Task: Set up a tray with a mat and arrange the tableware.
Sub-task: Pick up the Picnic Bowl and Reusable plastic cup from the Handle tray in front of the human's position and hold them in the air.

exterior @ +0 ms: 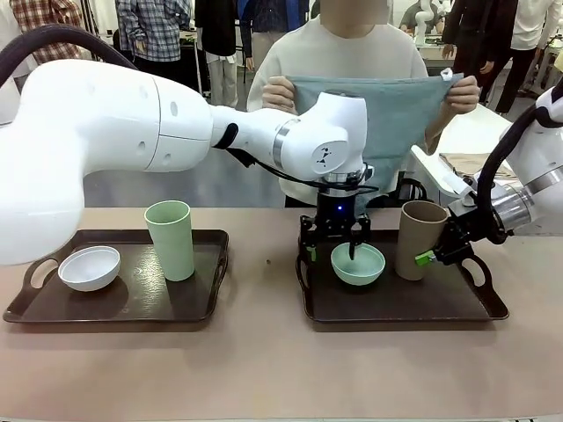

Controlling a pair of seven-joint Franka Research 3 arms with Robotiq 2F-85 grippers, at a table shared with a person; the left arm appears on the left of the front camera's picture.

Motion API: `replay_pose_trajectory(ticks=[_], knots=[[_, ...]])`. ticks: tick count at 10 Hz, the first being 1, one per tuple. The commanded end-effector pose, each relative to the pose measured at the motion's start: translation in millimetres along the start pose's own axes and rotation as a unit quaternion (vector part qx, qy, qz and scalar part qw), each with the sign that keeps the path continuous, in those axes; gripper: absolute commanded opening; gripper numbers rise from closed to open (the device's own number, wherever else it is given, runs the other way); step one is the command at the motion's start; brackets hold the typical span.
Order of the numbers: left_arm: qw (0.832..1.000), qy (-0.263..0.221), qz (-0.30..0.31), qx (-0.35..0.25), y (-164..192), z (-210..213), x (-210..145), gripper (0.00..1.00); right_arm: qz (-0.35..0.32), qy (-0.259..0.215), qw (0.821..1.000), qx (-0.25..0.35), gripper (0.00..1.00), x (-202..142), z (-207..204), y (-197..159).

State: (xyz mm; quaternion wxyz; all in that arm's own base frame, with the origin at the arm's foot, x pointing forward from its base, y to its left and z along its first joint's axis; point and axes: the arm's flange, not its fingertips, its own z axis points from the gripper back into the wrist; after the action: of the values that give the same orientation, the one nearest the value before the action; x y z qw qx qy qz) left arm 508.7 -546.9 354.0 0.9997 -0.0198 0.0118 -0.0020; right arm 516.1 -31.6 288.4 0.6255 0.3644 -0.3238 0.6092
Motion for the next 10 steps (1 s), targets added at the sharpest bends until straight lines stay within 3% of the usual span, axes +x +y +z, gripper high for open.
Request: replay_pose_trajectory(ticks=[1, 2, 4, 5, 6, 7, 8, 9, 10], knots=[[1.000, 0.001, -0.024, -0.005, -2, 0, 4, 0.09, 0.010, -0.015, 1.000, -0.007, 0.34, -1, -4, -5], [1.000, 0.001, -0.027, -0.006, -2, -1, 3, 0.00, 0.010, -0.015, 1.000, -0.007, 0.00, -2, -4, -5], [1.000, 0.001, -0.030, -0.008, -2, -1, 4, 0.00, 0.011, -0.015, 1.000, -0.010, 0.00, -2, -2, -5], [0.999, 0.000, -0.032, -0.008, -2, -1, 4, 0.08, 0.012, -0.015, 1.000, -0.010, 0.22, -3, -1, -5], [0.999, 0.000, -0.031, -0.007, -2, 0, 4, 0.00, 0.012, -0.016, 1.000, -0.011, 0.22, -3, 0, -5], [0.999, 0.000, -0.031, -0.006, -1, 1, 4, 0.00, 0.013, -0.017, 1.000, -0.013, 0.00, -2, 1, -5], [0.999, 0.000, -0.031, -0.006, -1, 2, 3, 0.00, 0.014, -0.019, 1.000, -0.014, 0.22, -1, 3, -4], [0.999, 0.000, -0.032, -0.006, 0, 3, 3, 0.00, 0.017, -0.021, 0.999, -0.017, 0.00, 0, 6, -2], [0.999, 0.000, -0.032, -0.007, 1, 4, 3, 0.00, 0.021, -0.023, 0.999, -0.020, 0.00, 2, 9, -1]])
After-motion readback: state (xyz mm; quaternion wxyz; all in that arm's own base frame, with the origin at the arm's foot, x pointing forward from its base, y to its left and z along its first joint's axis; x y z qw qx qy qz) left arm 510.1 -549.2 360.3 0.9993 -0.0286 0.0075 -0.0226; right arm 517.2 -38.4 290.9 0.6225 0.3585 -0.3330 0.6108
